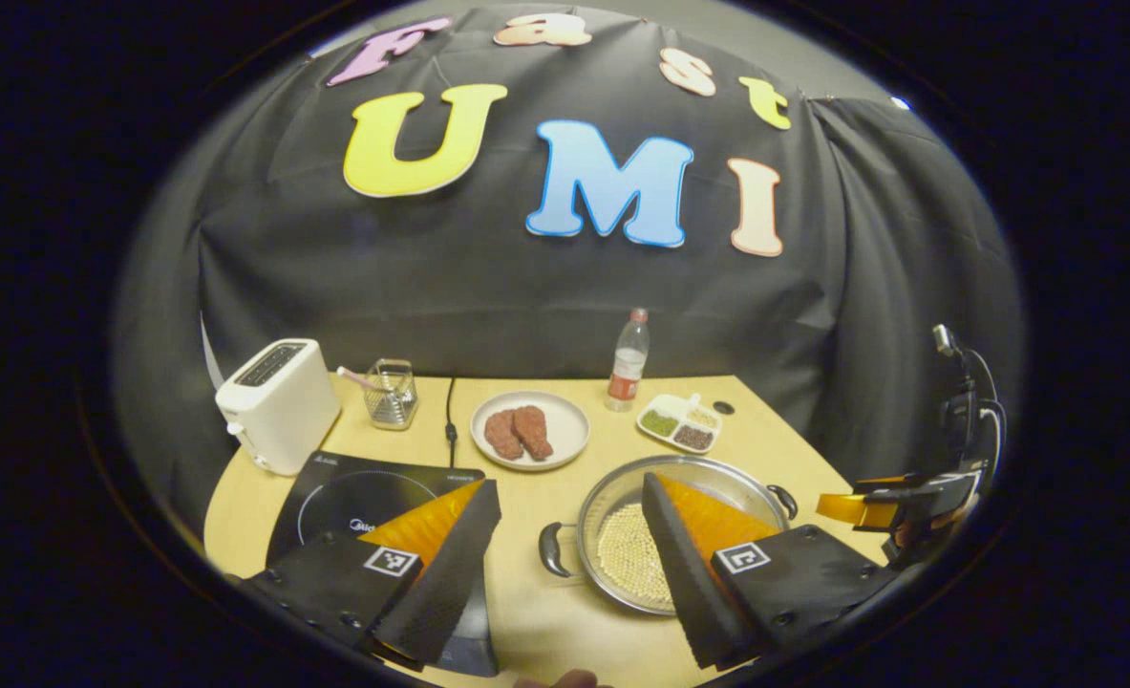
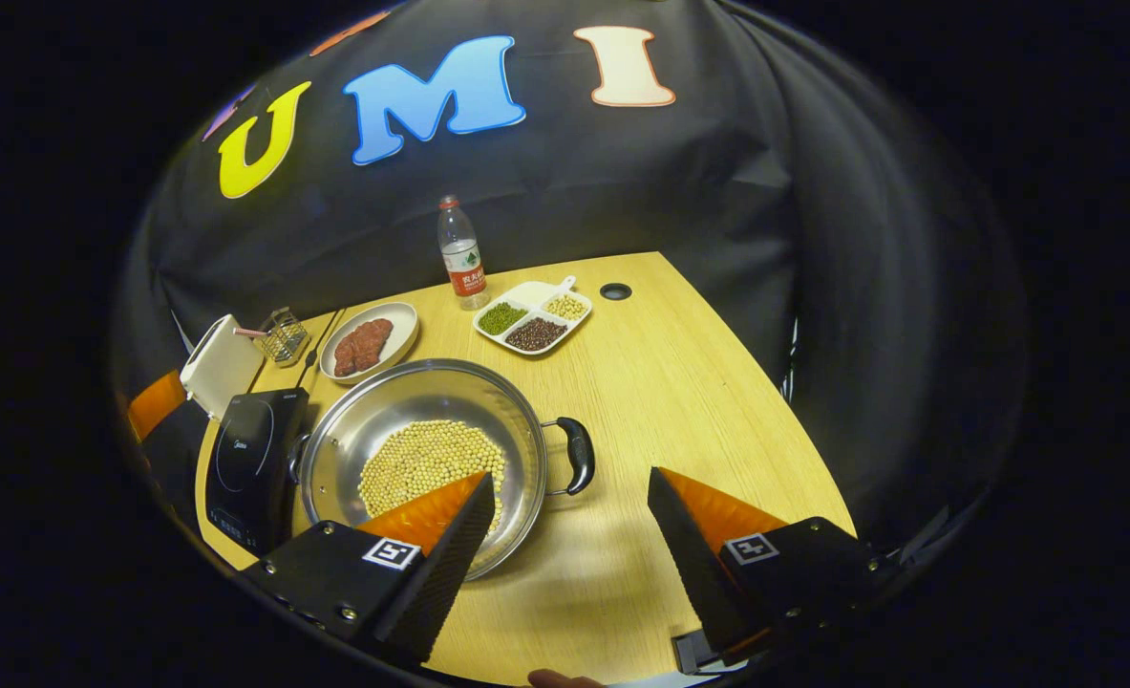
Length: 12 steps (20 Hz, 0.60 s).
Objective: First push the handle of the pot to place it horizontally, then grasp the pot with both hands and set it on the induction cooktop.
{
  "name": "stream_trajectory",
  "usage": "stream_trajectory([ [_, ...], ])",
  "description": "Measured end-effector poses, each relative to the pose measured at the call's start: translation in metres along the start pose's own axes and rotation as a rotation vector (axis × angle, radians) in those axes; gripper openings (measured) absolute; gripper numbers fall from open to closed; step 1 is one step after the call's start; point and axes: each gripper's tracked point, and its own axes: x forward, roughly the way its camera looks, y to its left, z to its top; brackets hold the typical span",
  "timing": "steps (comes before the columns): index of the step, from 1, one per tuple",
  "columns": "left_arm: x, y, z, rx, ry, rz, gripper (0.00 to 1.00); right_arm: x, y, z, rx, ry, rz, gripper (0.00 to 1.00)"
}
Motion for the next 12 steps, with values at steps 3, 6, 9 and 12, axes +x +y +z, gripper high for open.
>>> stream_trajectory([
  [3, 0.032, -0.009, -0.026, -0.004, 0.073, 0.012, 0.97, 0.024, -0.004, -0.003, -0.019, 0.044, 0.026, 1.00],
  [6, 0.063, -0.005, -0.056, -0.020, 0.154, 0.043, 0.98, 0.047, -0.008, -0.005, -0.038, 0.081, 0.044, 1.00],
  [9, 0.086, 0.005, -0.085, -0.023, 0.226, 0.077, 0.98, 0.064, -0.010, -0.009, -0.045, 0.114, 0.064, 1.00],
  [12, 0.103, 0.011, -0.109, -0.021, 0.285, 0.103, 0.98, 0.081, -0.010, -0.013, -0.054, 0.144, 0.083, 1.00],
])
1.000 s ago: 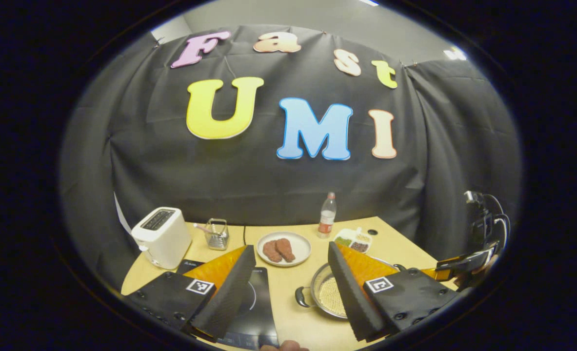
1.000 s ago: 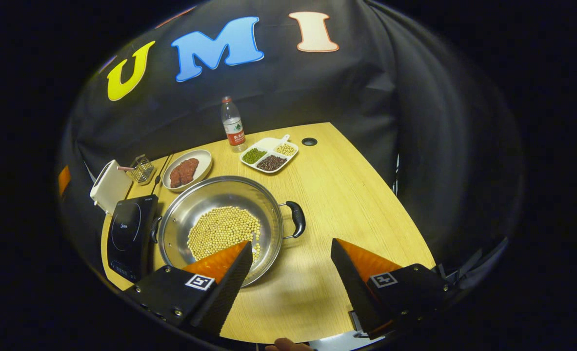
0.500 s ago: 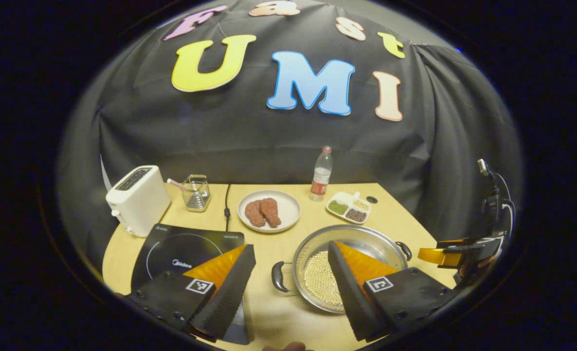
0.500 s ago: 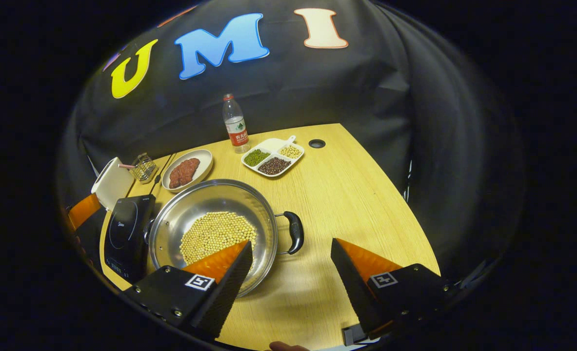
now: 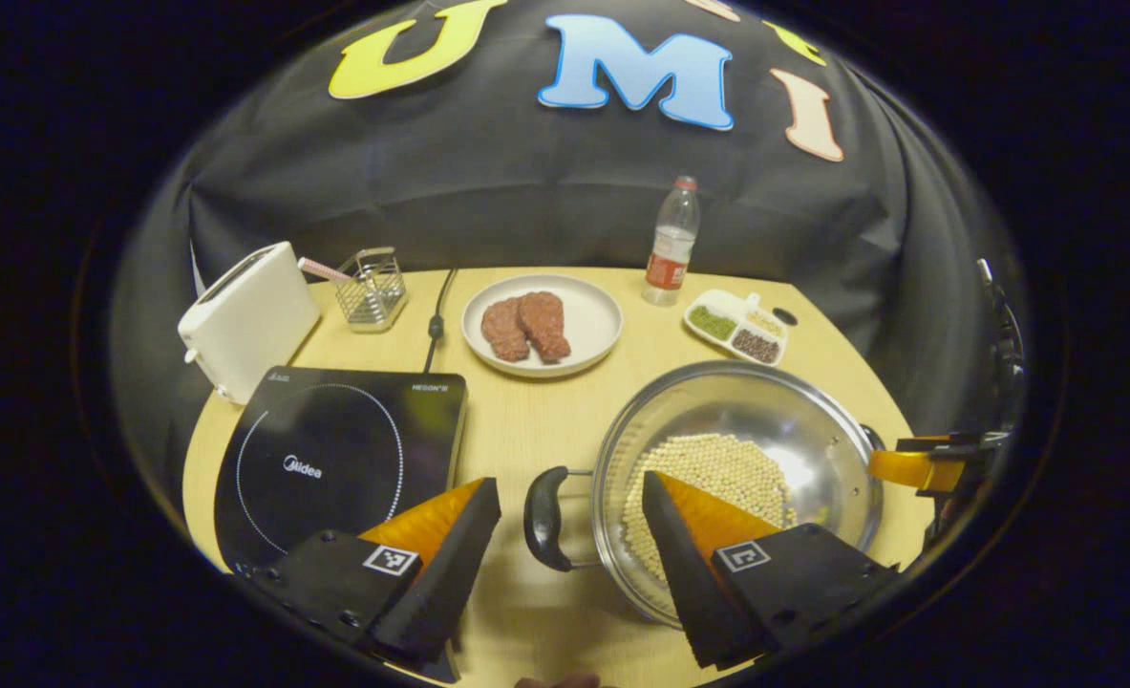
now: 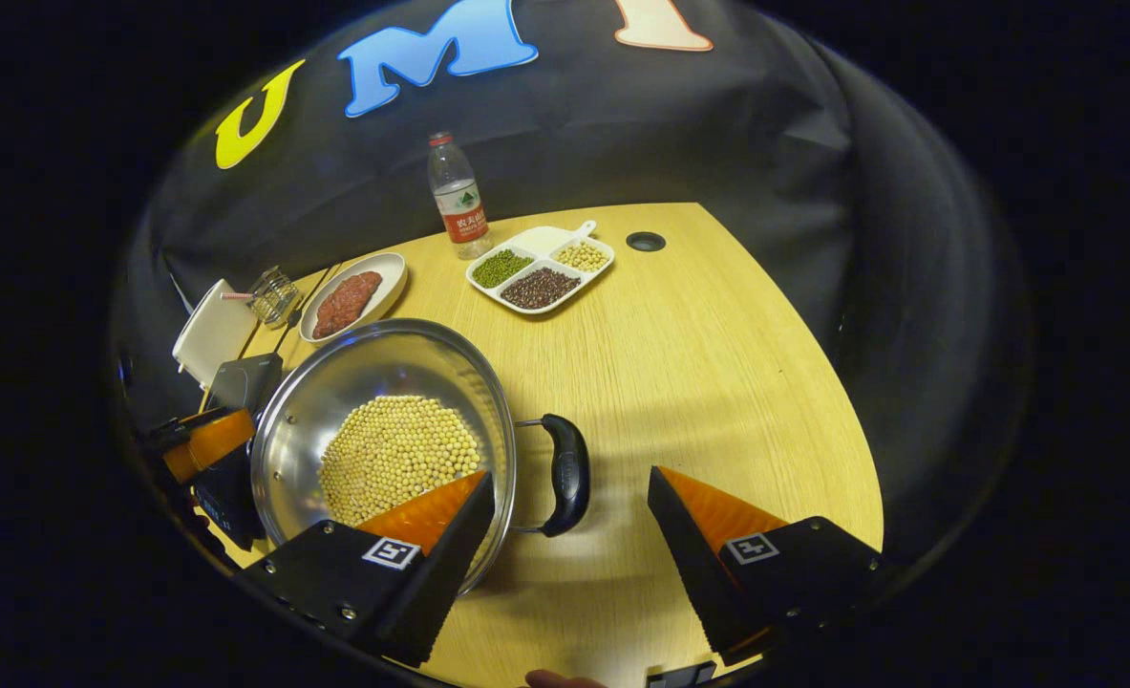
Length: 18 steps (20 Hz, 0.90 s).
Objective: First push the handle of the pot to place it horizontally, then grasp the pot with both hands and set it on the induction cooktop.
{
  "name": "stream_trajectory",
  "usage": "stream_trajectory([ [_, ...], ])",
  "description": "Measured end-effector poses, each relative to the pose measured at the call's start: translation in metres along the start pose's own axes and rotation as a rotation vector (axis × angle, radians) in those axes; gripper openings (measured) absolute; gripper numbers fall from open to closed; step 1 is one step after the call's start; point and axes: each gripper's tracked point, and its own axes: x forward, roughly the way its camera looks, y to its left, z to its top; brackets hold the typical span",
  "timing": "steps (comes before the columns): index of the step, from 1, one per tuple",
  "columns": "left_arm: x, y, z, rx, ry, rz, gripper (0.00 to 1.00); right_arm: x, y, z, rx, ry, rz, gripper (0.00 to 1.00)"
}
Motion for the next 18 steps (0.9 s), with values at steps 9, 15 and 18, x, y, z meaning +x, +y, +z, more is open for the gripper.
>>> stream_trajectory([
  [9, 0.036, 0.006, -0.027, 0.006, 0.076, 0.024, 0.98, 0.030, 0.004, -0.004, -0.001, 0.049, 0.031, 0.99],
  [15, 0.047, 0.000, -0.034, 0.018, 0.097, -0.010, 0.83, 0.036, 0.015, -0.009, 0.036, 0.061, 0.038, 0.77],
  [18, 0.048, -0.001, -0.033, 0.060, 0.088, -0.020, 0.74, 0.037, 0.016, -0.010, 0.036, 0.048, 0.004, 0.61],
])
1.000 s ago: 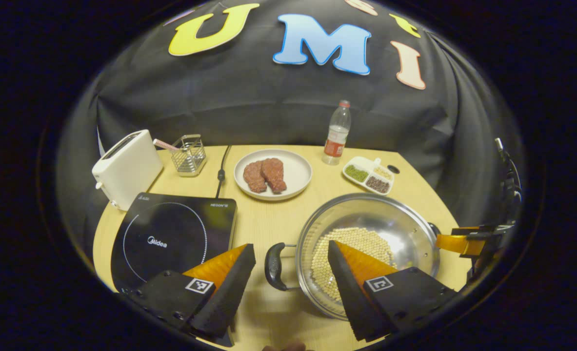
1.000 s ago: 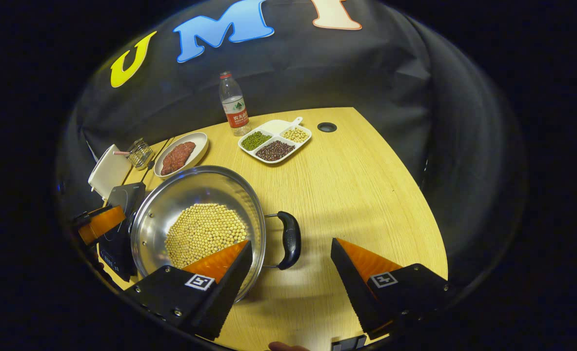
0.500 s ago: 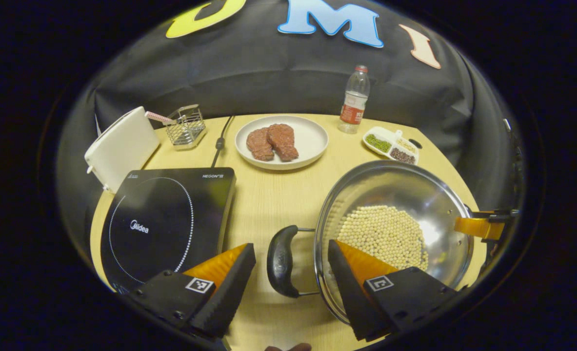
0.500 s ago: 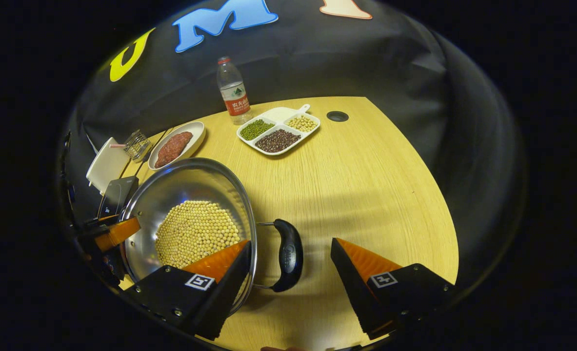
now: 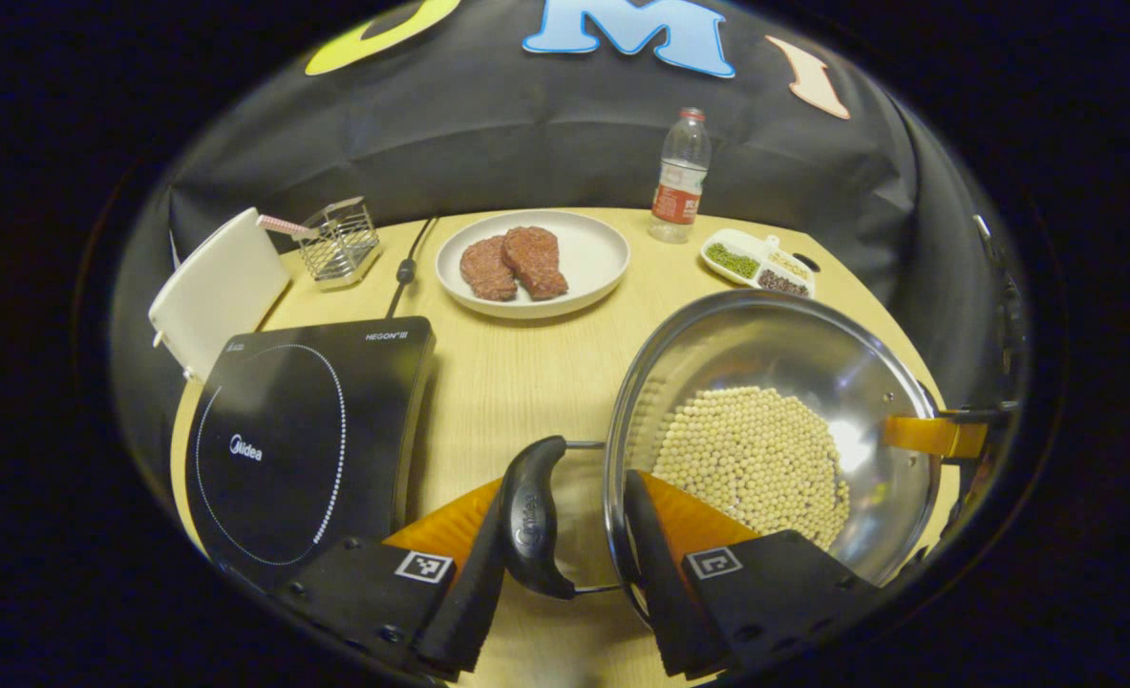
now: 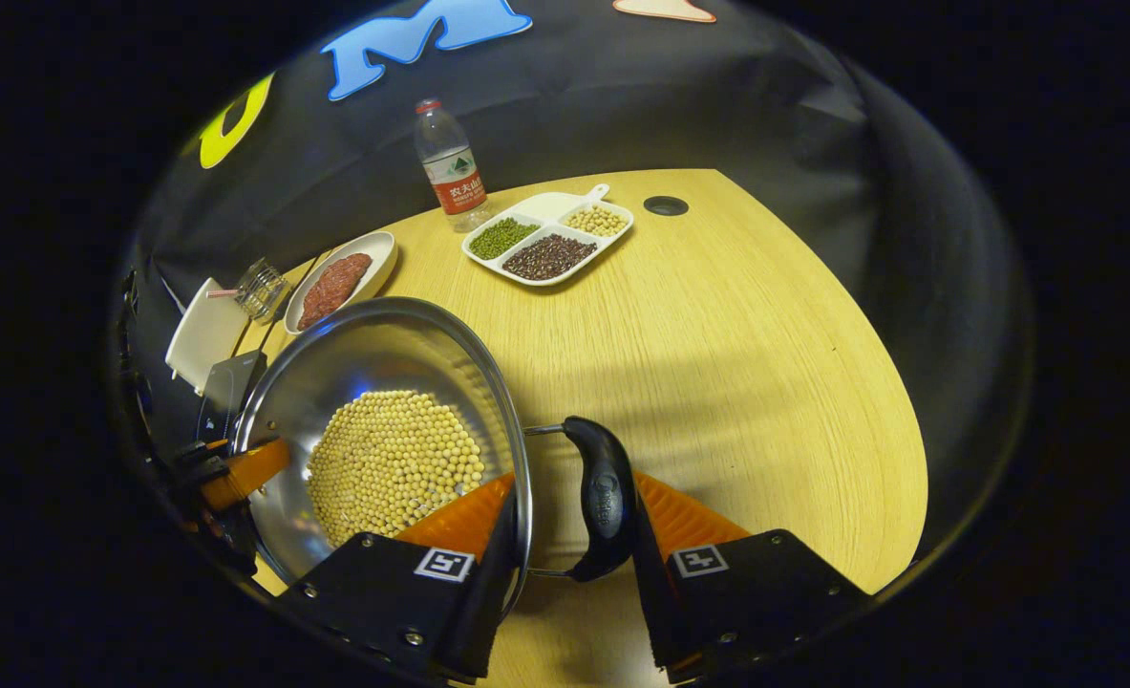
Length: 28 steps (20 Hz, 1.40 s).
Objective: First push the handle of the pot to place it horizontally, then grasp the pot with both hands and set it on the induction cooktop.
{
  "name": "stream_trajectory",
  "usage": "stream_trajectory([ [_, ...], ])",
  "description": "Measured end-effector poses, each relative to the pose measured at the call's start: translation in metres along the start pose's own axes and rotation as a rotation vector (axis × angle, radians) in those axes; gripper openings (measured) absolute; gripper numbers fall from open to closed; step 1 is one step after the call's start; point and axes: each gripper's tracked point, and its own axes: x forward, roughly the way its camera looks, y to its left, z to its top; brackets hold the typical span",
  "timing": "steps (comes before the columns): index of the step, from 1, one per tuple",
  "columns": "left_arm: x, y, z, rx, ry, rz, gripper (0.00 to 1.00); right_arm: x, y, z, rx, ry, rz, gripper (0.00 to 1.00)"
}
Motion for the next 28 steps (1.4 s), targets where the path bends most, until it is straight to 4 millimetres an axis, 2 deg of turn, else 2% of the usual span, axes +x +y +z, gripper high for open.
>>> stream_trajectory([
  [2, 0.001, -0.001, 0.001, -0.006, -0.001, -0.009, 0.73, -0.001, 0.001, 0.000, 0.011, -0.006, -0.004, 0.59],
  [3, 0.001, -0.001, 0.002, -0.009, -0.002, -0.011, 0.71, 0.000, 0.001, -0.002, 0.011, -0.003, -0.006, 0.54],
  [4, 0.001, 0.000, 0.002, -0.004, -0.004, -0.013, 0.66, 0.000, 0.001, -0.001, 0.003, -0.008, -0.009, 0.53],
  [10, -0.001, 0.000, 0.004, 0.010, -0.003, -0.017, 0.68, -0.005, 0.002, -0.002, 0.002, -0.006, -0.024, 0.53],
  [12, -0.004, 0.001, 0.009, 0.016, -0.016, -0.017, 0.64, -0.010, 0.004, -0.002, 0.009, -0.009, -0.024, 0.54],
  [18, -0.032, 0.014, 0.024, 0.030, -0.038, -0.022, 0.67, -0.041, 0.016, 0.001, 0.029, -0.025, -0.027, 0.53],
  [19, -0.041, 0.014, 0.027, 0.035, -0.043, -0.023, 0.70, -0.046, 0.019, 0.002, 0.031, -0.028, -0.027, 0.53],
  [20, -0.048, 0.016, 0.029, 0.038, -0.043, -0.024, 0.64, -0.052, 0.022, 0.002, 0.034, -0.029, -0.027, 0.53],
  [22, -0.059, 0.021, 0.031, 0.038, -0.044, -0.025, 0.67, -0.060, 0.029, 0.001, 0.041, -0.031, -0.025, 0.53],
  [23, -0.064, 0.025, 0.032, 0.037, -0.043, -0.026, 0.64, -0.064, 0.033, 0.002, 0.041, -0.033, -0.025, 0.53],
  [24, -0.070, 0.029, 0.033, 0.036, -0.044, -0.026, 0.67, -0.069, 0.037, 0.002, 0.041, -0.036, -0.025, 0.53],
  [28, -0.087, 0.049, 0.031, 0.027, -0.045, -0.026, 0.67, -0.082, 0.058, 0.000, 0.036, -0.035, -0.021, 0.53],
])
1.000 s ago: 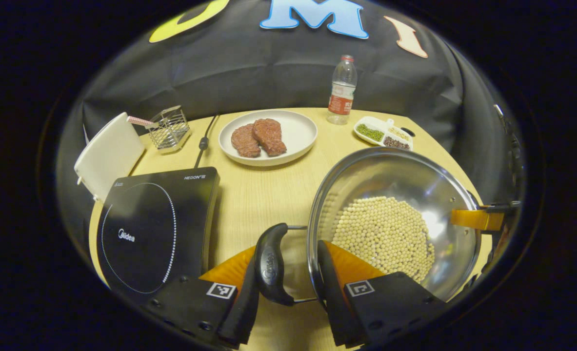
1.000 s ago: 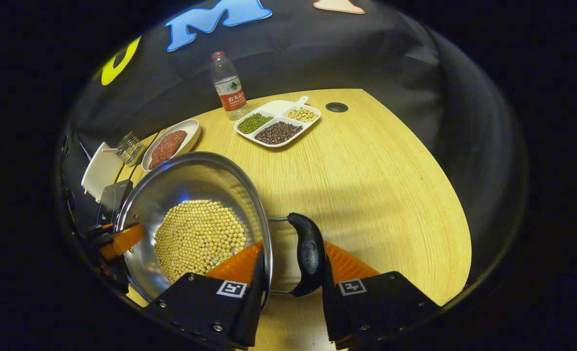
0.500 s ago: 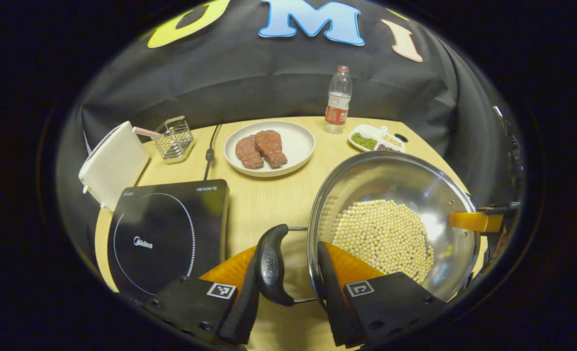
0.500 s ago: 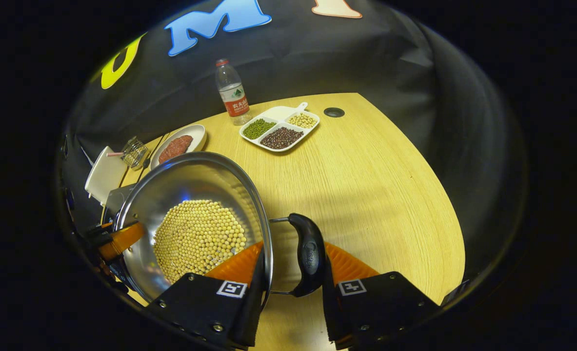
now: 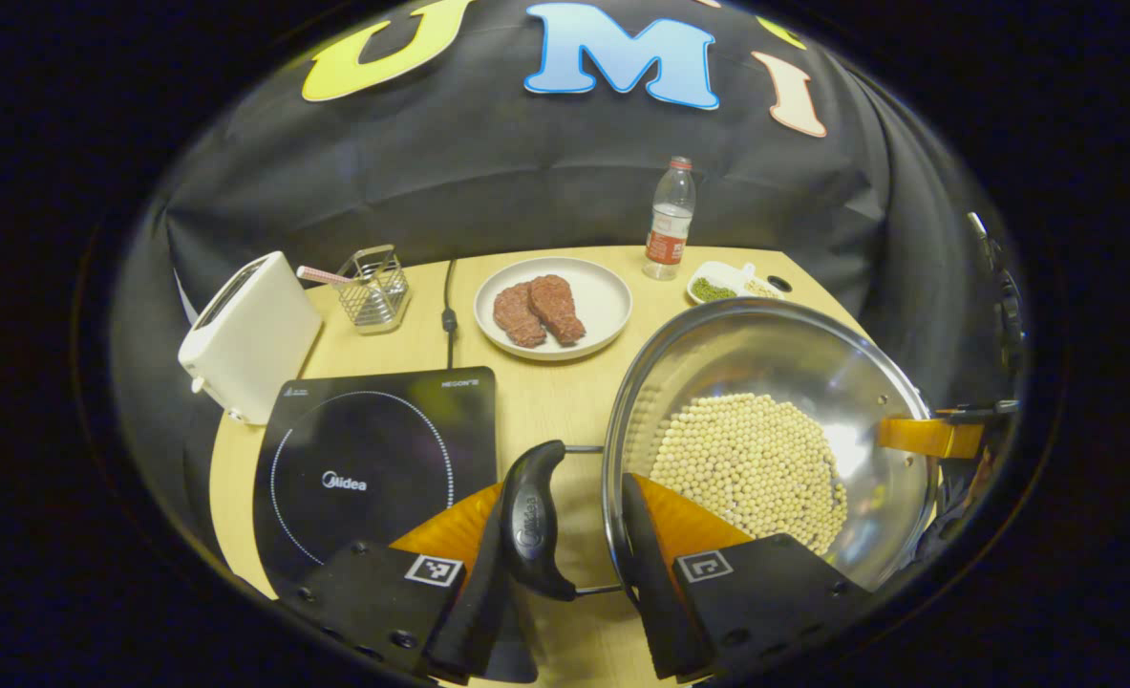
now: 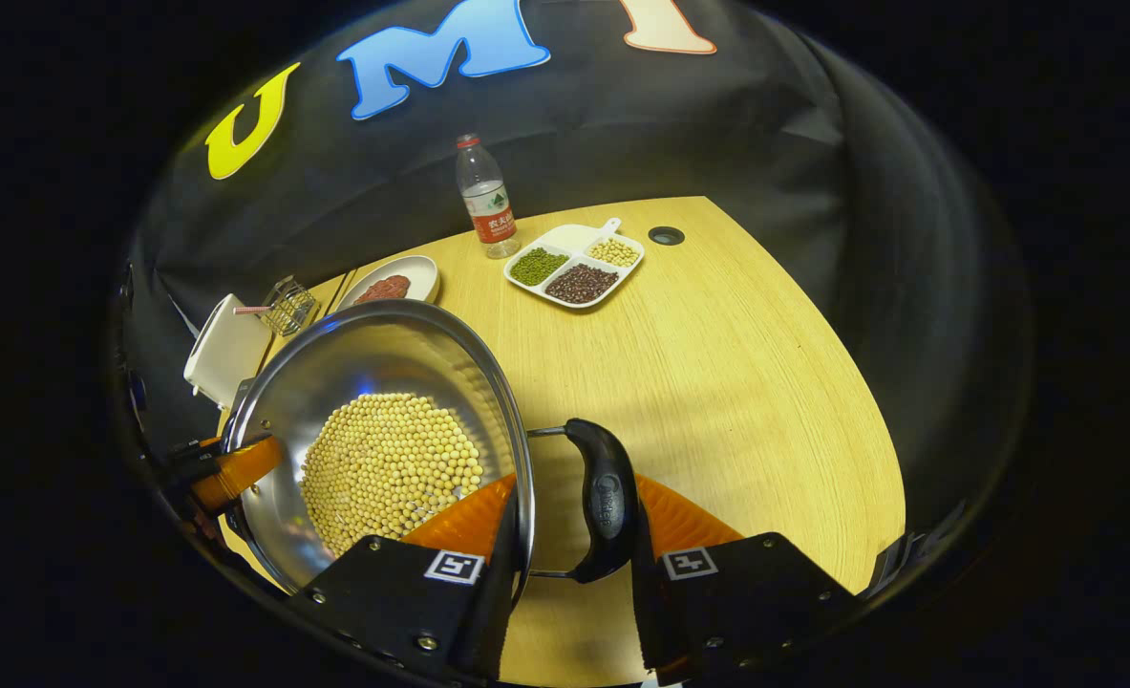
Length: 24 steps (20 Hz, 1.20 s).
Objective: First push the handle of the pot to place it horizontally, then grasp the pot with both hands and set it on the induction cooktop.
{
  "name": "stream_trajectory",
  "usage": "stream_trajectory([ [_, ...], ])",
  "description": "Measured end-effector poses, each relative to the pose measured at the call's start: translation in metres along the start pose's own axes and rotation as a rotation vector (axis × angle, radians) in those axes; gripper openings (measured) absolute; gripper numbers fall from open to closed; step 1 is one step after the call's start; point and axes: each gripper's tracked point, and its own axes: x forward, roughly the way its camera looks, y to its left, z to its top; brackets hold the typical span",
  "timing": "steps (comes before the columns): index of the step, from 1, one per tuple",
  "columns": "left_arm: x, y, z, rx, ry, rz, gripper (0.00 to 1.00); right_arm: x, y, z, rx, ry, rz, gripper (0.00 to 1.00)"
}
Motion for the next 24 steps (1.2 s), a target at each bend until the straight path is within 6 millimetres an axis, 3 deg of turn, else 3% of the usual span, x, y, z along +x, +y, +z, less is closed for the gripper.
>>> stream_trajectory([
  [7, -0.023, 0.045, -0.006, -0.019, 0.002, 0.006, 0.70, -0.014, 0.046, -0.005, -0.015, 0.012, 0.005, 0.53],
  [10, -0.030, 0.067, -0.007, -0.030, 0.003, 0.009, 0.67, -0.015, 0.068, -0.005, -0.024, 0.010, 0.009, 0.53],
  [12, -0.032, 0.085, -0.007, -0.037, 0.002, 0.012, 0.63, -0.015, 0.084, -0.005, -0.034, 0.009, 0.012, 0.53],
  [13, -0.032, 0.093, -0.008, -0.041, 0.003, 0.014, 0.67, -0.015, 0.092, -0.004, -0.036, 0.008, 0.014, 0.53],
  [19, -0.040, 0.142, -0.009, -0.057, 0.002, 0.023, 0.66, -0.018, 0.137, -0.004, -0.052, 0.008, 0.025, 0.53],
  [20, -0.043, 0.150, -0.010, -0.060, 0.003, 0.025, 0.63, -0.010, 0.144, -0.004, -0.055, 0.008, 0.027, 0.53],
  [24, -0.043, 0.181, -0.017, -0.070, 0.009, 0.032, 0.66, -0.005, 0.172, -0.008, -0.068, 0.019, 0.034, 0.53],
])
